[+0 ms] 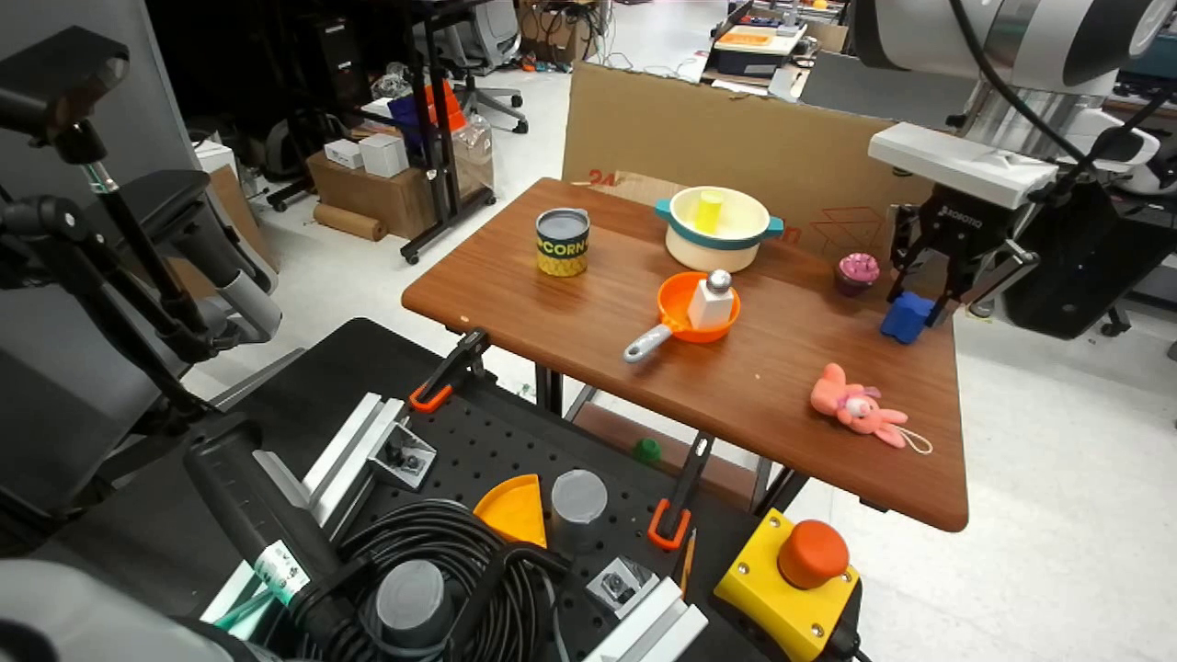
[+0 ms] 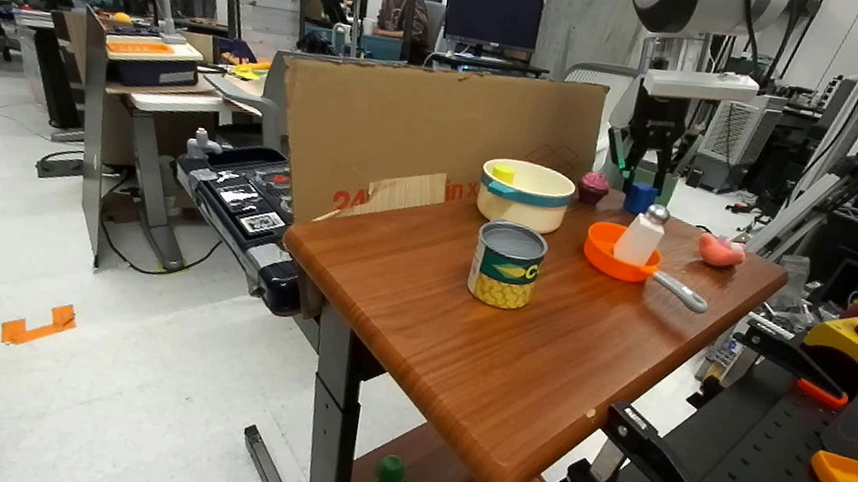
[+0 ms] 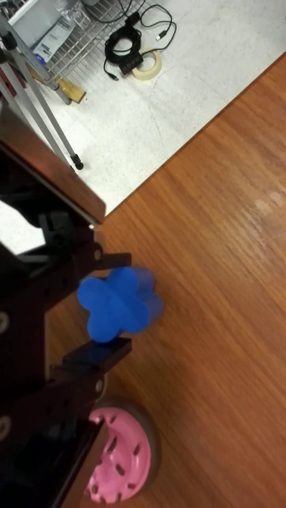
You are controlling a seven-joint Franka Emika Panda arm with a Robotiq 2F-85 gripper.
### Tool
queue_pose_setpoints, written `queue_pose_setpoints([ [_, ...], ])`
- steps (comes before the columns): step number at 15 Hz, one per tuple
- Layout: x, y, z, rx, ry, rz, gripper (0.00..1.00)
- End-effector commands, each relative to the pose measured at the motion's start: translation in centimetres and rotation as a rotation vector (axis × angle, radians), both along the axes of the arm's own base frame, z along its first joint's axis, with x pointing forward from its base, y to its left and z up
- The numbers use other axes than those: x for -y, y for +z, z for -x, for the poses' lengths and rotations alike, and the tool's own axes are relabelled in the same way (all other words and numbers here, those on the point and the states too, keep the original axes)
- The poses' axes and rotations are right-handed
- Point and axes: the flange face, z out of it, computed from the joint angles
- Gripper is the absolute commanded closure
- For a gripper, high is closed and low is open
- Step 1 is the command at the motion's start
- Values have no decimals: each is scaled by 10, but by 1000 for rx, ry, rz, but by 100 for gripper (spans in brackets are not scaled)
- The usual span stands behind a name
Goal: Pick up the blue object from the table and put it in the pot
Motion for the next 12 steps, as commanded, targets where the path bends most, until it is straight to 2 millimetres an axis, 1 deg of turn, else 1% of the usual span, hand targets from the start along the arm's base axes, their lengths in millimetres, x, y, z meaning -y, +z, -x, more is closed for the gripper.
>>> queue_pose_setpoints([
  [1,-3,19,6,14,47,4,78],
  [6,-9,33,16,22,104,7,78],
  [12,-29,45,44,34,220,29,78],
])
